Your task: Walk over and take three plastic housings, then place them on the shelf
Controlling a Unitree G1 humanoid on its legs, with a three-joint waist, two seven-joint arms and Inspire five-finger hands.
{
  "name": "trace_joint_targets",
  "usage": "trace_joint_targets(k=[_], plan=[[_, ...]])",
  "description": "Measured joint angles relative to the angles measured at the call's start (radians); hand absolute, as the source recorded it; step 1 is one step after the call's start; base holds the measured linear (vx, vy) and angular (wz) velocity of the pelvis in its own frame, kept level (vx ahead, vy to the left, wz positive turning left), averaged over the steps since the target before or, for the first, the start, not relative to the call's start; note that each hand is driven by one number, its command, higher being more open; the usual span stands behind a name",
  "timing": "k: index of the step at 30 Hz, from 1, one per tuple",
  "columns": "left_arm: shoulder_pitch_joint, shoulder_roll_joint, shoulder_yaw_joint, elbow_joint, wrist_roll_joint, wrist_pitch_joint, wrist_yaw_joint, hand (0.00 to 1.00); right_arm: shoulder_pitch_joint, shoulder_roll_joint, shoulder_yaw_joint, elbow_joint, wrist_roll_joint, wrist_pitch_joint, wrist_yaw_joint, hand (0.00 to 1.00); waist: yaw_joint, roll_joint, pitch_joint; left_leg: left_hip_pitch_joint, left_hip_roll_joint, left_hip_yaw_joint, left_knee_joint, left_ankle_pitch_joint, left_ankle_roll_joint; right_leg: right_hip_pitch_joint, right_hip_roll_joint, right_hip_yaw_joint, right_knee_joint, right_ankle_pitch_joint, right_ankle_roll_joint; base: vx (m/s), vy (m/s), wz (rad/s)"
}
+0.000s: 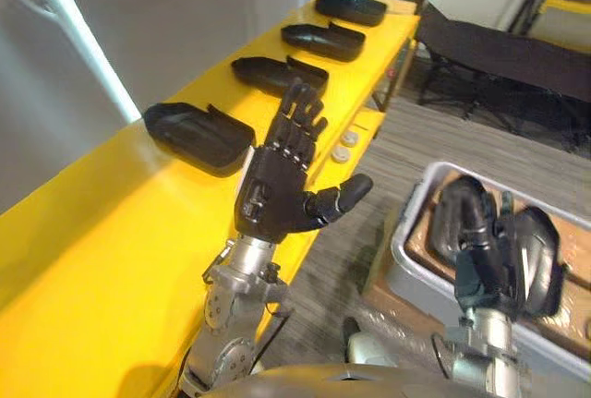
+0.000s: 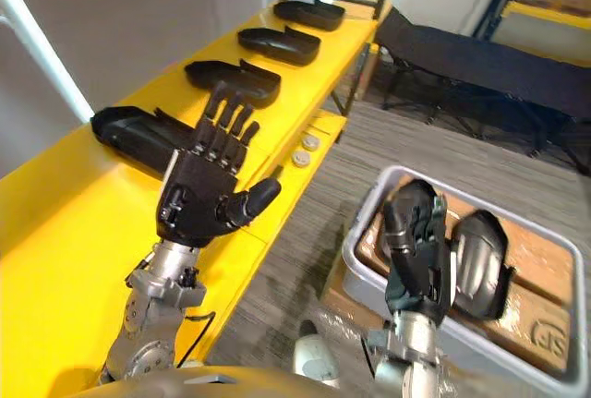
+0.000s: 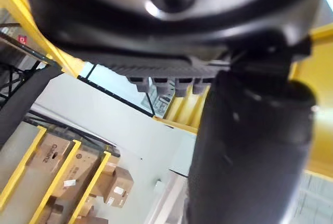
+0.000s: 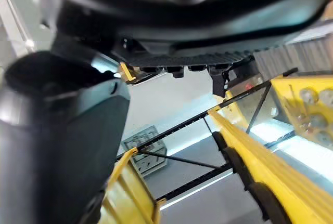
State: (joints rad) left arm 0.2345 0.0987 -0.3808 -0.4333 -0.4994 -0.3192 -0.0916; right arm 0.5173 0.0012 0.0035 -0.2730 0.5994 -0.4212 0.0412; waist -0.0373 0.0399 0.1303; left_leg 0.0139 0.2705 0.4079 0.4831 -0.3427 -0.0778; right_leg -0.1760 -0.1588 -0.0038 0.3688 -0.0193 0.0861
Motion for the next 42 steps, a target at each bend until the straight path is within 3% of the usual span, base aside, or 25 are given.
trace_joint_targets(k=[3, 5, 6, 7, 9, 10, 11, 12, 13, 14, 15, 17, 18, 19, 20, 22, 24, 26, 31, 32, 35, 37, 39, 42], plan=[[-0.001, 0.002, 0.076, 0.039, -0.001, -0.002, -0.005, 1.0, -0.126, -0.011, 0.1, 0.072, -0.009, -0.003, -0.018, 1.0, 0.037, 0.0, -0.002, -0.009, 0.058, 0.009, -0.037, 0.057, -0.038, 0.023, -0.102, -0.076, 0.147, -0.039, -0.064, -0.03, -0.197, -0.4], [0.011, 0.016, 0.128, 0.077, -0.004, 0.002, -0.025, 1.0, -0.19, -0.009, 0.147, 0.134, -0.016, 0.017, -0.023, 1.0, 0.059, -0.011, -0.009, -0.029, 0.09, 0.007, -0.074, 0.106, -0.076, 0.029, -0.176, -0.076, 0.197, -0.033, -0.068, -0.04, -0.358, -0.18], [0.018, 0.035, 0.157, 0.087, -0.006, 0.017, -0.037, 1.0, -0.216, -0.002, 0.158, 0.158, -0.022, 0.046, -0.029, 1.0, 0.064, -0.041, -0.017, -0.041, 0.097, -0.004, -0.097, 0.143, -0.105, 0.041, -0.216, -0.078, 0.165, 0.07, -0.103, -0.03, -0.595, -0.01], [0.019, 0.05, 0.168, 0.111, -0.008, 0.028, -0.046, 1.0, -0.224, 0.0, 0.162, 0.182, -0.043, 0.067, -0.048, 1.0, 0.066, -0.04, -0.017, -0.045, 0.108, -0.039, -0.129, 0.177, -0.118, 0.055, -0.183, -0.086, 0.145, 0.071, -0.068, -0.02, -0.513, -0.09], [0.046, 0.037, 0.145, 0.128, -0.014, 0.067, -0.05, 1.0, -0.21, -0.038, 0.142, 0.209, -0.056, 0.101, -0.079, 1.0, 0.068, 0.013, -0.033, -0.02, 0.137, -0.099, -0.228, 0.232, -0.107, 0.026, -0.124, -0.098, 0.157, 0.066, -0.069, 0.02, -0.366, -0.4], [0.05, 0.028, 0.127, 0.124, -0.022, 0.081, -0.053, 1.0, -0.198, -0.051, 0.12, 0.225, -0.099, 0.12, -0.097, 1.0, 0.056, 0.033, -0.025, 0.012, 0.168, -0.09, -0.261, 0.277, -0.14, -0.006, -0.098, -0.093, 0.214, 0.053, -0.041, 0.07, -0.433, -0.59], [0.049, 0.028, 0.126, 0.122, -0.027, 0.081, -0.053, 1.0, -0.193, -0.06, 0.106, 0.231, -0.121, 0.13, -0.101, 1.0, 0.047, 0.031, -0.015, 0.035, 0.19, -0.072, -0.266, 0.288, -0.156, -0.022, -0.098, -0.087, 0.22, -0.025, 0.012, 0.07, -0.371, -0.66], [0.049, 0.034, 0.135, 0.119, -0.046, 0.08, -0.044, 1.0, -0.178, -0.06, 0.109, 0.229, -0.136, 0.153, -0.1, 1.0, 0.037, 0.002, -0.017, 0.058, 0.187, -0.053, -0.268, 0.295, -0.169, 0.002, -0.092, -0.109, 0.12, -0.053, 0.069, 0.04, -0.404, -0.71], [0.044, 0.029, 0.156, 0.124, -0.05, 0.079, -0.03, 1.0, -0.167, -0.064, 0.11, 0.227, -0.165, 0.177, -0.096, 1.0, 0.022, -0.021, -0.017, 0.069, 0.199, -0.049, -0.26, 0.297, -0.172, 0.028, -0.082, -0.149, 0.077, -0.138, 0.111, 0.03, -0.328, -0.68], [0.033, 0.015, 0.165, 0.134, -0.061, 0.079, -0.009, 1.0, -0.171, -0.082, 0.101, 0.226, -0.175, 0.189, -0.093, 1.0, 0.002, -0.02, -0.017, 0.06, 0.237, -0.062, -0.248, 0.306, -0.171, 0.031, -0.049, -0.173, 0.07, -0.184, 0.102, 0.06, -0.496, -0.33], [0.009, -0.006, 0.159, 0.171, -0.091, 0.081, 0.016, 1.0, -0.166, -0.101, 0.062, 0.226, -0.194, 0.207, -0.093, 1.0, -0.025, 0.002, -0.001, 0.025, 0.277, -0.098, -0.219, 0.351, -0.117, 0.031, -0.008, -0.194, 0.079, -0.194, 0.079, 0.04, -0.393, 0.04], [0.007, -0.019, 0.141, 0.202, -0.133, 0.082, 0.035, 1.0, -0.148, -0.114, 0.024, 0.225, -0.205, 0.222, -0.096, 1.0, -0.048, -0.015, 0.013, -0.032, 0.281, -0.131, -0.153, 0.457, 0.02, 0.047, -0.005, -0.21, 0.073, -0.204, 0.047, 0.02, -0.407, 0.18], [0.012, -0.024, 0.121, 0.23, -0.159, 0.082, 0.037, 1.0, -0.127, -0.121, -0.002, 0.209, -0.235, 0.221, -0.109, 1.0, -0.048, -0.027, 0.026, -0.069, 0.269, -0.149, -0.1, 0.445, 0.03, 0.071, -0.011, -0.208, 0.043, -0.198, 0.026, 0.0, -0.304, -0.14], [0.022, -0.034, 0.092, 0.238, -0.16, 0.081, 0.037, 1.0, -0.121, -0.135, -0.034, 0.185, -0.238, 0.221, -0.122, 1.0, -0.041, -0.023, 0.029, -0.078, 0.203, -0.179, -0.086, 0.356, -0.035, 0.076, -0.01, -0.193, 0.017, -0.191, 0.009, 0.0, -0.193, -0.35], [0.029, -0.034, 0.075, 0.238, -0.157, 0.079, 0.038, 1.0, -0.123, -0.141, -0.047, 0.173, -0.239, 0.218, -0.131, 1.0, -0.038, -0.016, 0.03, -0.078, 0.163, -0.192, -0.086, 0.32, -0.042, 0.076, -0.008, -0.178, 0.007, -0.187, 0.003, 0.01, -0.091, -0.71], [0.057, -0.036, 0.037, 0.232, -0.152, 0.076, 0.038, 1.0, -0.122, -0.157, -0.06, 0.129, -0.26, 0.214, -0.173, 1.0, -0.037, 0.009, 0.025, -0.067, 0.034, -0.215, -0.104, 0.191, -0.02, 0.07, 0.022, -0.112, -0.024, -0.168, -0.011, 0.04, -0.041, -0.9], [0.061, -0.034, 0.04, 0.232, -0.153, 0.066, 0.047, 1.0, -0.119, -0.156, -0.065, 0.107, -0.293, 0.212, -0.205, 1.0, -0.03, 0.007, 0.021, -0.035, -0.023, -0.234, -0.165, 0.162, -0.009, 0.037, 0.038, -0.051, -0.021, -0.159, -0.011, 0.04, 0.025, -0.98], [0.056, -0.028, 0.052, 0.232, -0.153, 0.051, 0.055, 1.0, -0.115, -0.154, -0.083, 0.106, -0.355, 0.204, -0.239, 1.0, -0.031, 0.02, 0.012, -0.017, -0.04, -0.218, -0.228, 0.159, -0.009, -0.015, 0.044, -0.017, -0.007, -0.144, -0.002, 0.01, 0.057, -0.72], [0.036, -0.001, 0.082, 0.233, -0.152, 0.043, 0.057, 1.0, -0.112, -0.15, -0.207, 0.164, -0.404, 0.199, -0.324, 1.0, -0.047, 0.004, 0.024, -0.029, -0.079, -0.183, -0.242, 0.137, -0.036, -0.03, 0.016, -0.002, -0.076, -0.063, 0.036, -0.04, 0.144, -0.22], [0.023, 0.008, 0.084, 0.233, -0.152, 0.042, 0.057, 1.0, -0.124, -0.144, -0.244, 0.198, -0.395, 0.195, -0.337, 1.0, -0.046, -0.003, 0.028, -0.046, -0.088, -0.185, -0.239, 0.126, -0.04, -0.03, 0.007, -0.005, -0.117, -0.029, 0.045, -0.12, 0.166, -0.06], [-0.019, 0.044, 0.102, 0.233, -0.151, 0.043, 0.056, 1.0, -0.195, -0.105, -0.306, 0.312, -0.396, 0.189, -0.405, 1.0, -0.039, -0.045, 0.058, -0.141, -0.116, -0.201, -0.179, 0.112, -0.019, -0.024, -0.025, -0.029, -0.261, 0.085, 0.061, -0.16, 0.151, 0.02], [-0.043, 0.055, 0.12, 0.233, -0.151, 0.043, 0.057, 1.0, -0.245, -0.11, -0.337, 0.397, -0.396, 0.189, -0.439, 1.0, -0.029, -0.058, 0.08, -0.197, -0.12, -0.215, -0.133, 0.101, -0.008, -0.022, -0.039, -0.057, -0.319, 0.134, 0.061, -0.15, 0.101, 0.14], [-0.07, 0.062, 0.128, 0.233, -0.151, 0.043, 0.057, 1.0, -0.325, -0.135, -0.376, 0.507, -0.408, 0.19, -0.503, 1.0, -0.01, -0.058, 0.117, -0.243, -0.122, -0.233, -0.075, 0.083, -0.003, -0.016, -0.045, -0.087, -0.35, 0.163, 0.062, -0.16, 0.08, 0.22], [-0.089, 0.07, 0.145, 0.233, -0.151, 0.042, 0.057, 1.0, -0.439, -0.211, -0.389, 0.59, -0.434, 0.19, -0.599, 1.0, 0.014, -0.035, 0.165, -0.329, -0.123, -0.267, 0.01, 0.059, 0.001, -0.033, -0.044, -0.114, -0.374, 0.176, 0.072, -0.14, 0.036, 0.22]])
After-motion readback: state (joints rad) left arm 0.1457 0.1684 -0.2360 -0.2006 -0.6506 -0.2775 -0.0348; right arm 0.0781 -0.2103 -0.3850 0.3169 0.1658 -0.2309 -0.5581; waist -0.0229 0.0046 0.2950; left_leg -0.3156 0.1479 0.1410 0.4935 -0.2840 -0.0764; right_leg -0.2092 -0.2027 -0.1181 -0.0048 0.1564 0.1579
